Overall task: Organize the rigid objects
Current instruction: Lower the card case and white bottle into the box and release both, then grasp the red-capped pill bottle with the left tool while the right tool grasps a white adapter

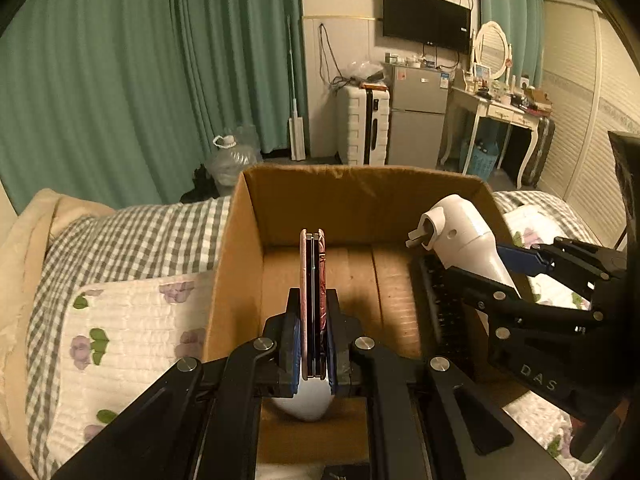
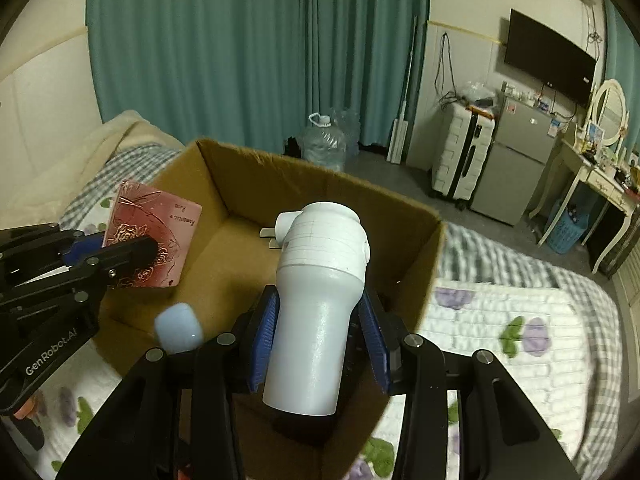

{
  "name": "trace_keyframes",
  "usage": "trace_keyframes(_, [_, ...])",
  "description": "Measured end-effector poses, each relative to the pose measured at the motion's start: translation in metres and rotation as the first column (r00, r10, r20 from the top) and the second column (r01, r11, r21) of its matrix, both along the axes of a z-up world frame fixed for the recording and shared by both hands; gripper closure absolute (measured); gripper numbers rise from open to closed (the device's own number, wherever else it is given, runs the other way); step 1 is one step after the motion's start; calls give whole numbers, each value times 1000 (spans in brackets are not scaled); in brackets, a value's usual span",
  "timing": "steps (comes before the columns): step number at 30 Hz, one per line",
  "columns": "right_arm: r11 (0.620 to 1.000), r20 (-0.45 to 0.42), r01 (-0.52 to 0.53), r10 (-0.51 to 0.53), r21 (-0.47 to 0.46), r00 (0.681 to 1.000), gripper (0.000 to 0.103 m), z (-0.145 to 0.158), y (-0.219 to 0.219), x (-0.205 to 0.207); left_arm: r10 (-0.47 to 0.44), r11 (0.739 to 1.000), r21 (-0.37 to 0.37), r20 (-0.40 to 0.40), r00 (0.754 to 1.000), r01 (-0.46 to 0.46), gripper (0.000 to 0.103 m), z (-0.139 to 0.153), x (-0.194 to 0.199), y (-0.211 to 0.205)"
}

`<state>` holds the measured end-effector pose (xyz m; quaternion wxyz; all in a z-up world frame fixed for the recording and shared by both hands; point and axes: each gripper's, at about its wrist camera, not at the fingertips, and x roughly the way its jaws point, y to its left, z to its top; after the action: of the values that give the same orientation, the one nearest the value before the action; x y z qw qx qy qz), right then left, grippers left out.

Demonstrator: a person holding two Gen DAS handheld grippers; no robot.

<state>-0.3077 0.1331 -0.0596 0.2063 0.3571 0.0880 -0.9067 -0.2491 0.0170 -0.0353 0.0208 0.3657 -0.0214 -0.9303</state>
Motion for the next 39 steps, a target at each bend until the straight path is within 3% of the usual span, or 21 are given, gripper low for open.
trace_keyframes(4, [1000, -3, -11, 11, 1, 1000, 62, -12, 2, -2, -9, 999, 33, 3, 1000, 8, 89, -8, -1, -3])
trace_keyframes(6, [1000, -10, 5, -5, 15, 1000, 54, -9, 5, 1, -10, 999, 30, -4, 1000, 10, 81, -1, 5, 0])
trace_keyframes(8, [1000, -17, 16, -16, 1, 1000, 34, 1, 11, 9, -3, 1000, 20, -11, 1000, 4, 45, 9, 14, 3])
trace_keyframes(10, [999, -40, 44, -44, 8, 998, 28, 15, 18, 17, 14, 1000, 9, -52, 999, -13, 42, 27, 31, 4])
trace_keyframes(18, [993, -100, 107, -102, 43, 990, 21, 88, 42, 87, 43, 999, 27, -108, 993, -40, 38, 82, 107, -5])
trace_keyframes(24, [990, -116, 105, -94, 94, 989, 20, 108, 45, 157, 60, 998, 25, -98, 993, -58, 37, 78, 161, -6])
trace_keyframes(28, [990, -91, 81, -71, 116, 993, 20, 83, 39, 195, 81, 997, 25, -61, 995, -80, 37, 46, 186, -1])
trace_keyframes(31, [991, -21, 58, -56, 118, 998, 20, 42, 31, 212, 82, 996, 32, -26, 996, -81, 37, 11, 195, 4])
trace_keyframes(36, [987, 105, 40, -57, 153, 993, 20, -28, 18, 215, 74, 997, -6, 52, 996, -74, 37, -41, 194, 10])
trace_keyframes(39, [986, 167, 33, -60, 163, 984, 20, -58, 17, 207, 75, 997, -4, 80, 994, -75, 37, -56, 188, 10])
